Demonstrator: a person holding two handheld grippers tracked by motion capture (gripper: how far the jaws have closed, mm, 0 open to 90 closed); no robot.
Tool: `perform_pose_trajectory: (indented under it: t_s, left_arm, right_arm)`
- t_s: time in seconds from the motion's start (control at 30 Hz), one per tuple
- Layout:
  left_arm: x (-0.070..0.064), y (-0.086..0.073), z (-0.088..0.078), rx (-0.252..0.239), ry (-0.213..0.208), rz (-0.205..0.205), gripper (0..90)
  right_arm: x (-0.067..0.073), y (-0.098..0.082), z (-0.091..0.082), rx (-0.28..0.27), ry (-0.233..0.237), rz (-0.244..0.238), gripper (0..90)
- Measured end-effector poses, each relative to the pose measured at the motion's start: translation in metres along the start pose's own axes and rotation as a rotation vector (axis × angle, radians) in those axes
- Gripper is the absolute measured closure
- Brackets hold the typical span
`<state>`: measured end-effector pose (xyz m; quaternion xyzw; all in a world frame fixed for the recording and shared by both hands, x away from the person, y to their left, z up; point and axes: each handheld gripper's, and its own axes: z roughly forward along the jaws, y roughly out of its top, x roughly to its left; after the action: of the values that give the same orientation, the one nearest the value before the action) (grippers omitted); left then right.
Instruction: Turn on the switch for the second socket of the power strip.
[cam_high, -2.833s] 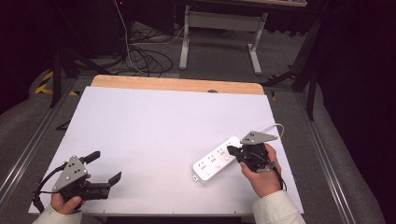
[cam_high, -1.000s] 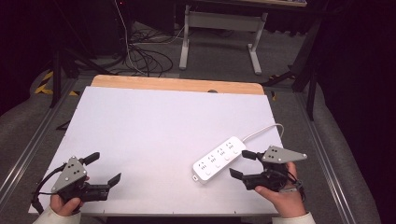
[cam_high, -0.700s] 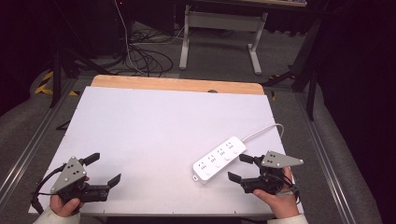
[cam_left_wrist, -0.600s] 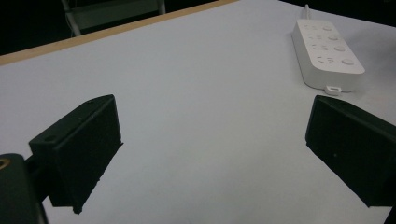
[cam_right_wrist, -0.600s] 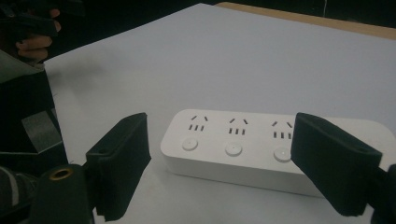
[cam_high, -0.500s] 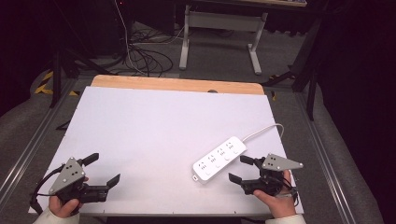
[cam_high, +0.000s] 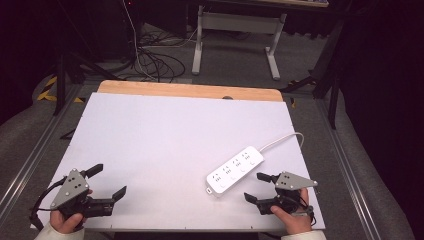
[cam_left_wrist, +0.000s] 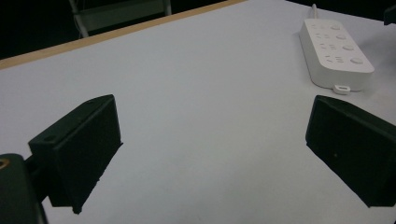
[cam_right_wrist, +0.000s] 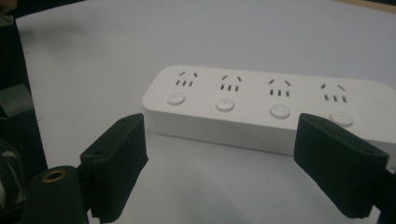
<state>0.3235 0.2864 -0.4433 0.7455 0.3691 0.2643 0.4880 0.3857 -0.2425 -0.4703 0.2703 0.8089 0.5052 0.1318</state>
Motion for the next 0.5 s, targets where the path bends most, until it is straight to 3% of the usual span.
perform_pose_trajectory:
  t_s: [0.23,0.5]
  left_arm:
    - [0.001,-0.002,0.002,0.005,0.012,0.009,3.5]
    - [0.002,-0.004,0.003,0.017,0.007,-0.017,3.4]
  right_arm:
    - [0.000,-0.008,0.008,0.057,-0.010,-0.004,17.8]
    - [0.004,-0.014,0.016,0.121,-0.024,-0.015,20.1]
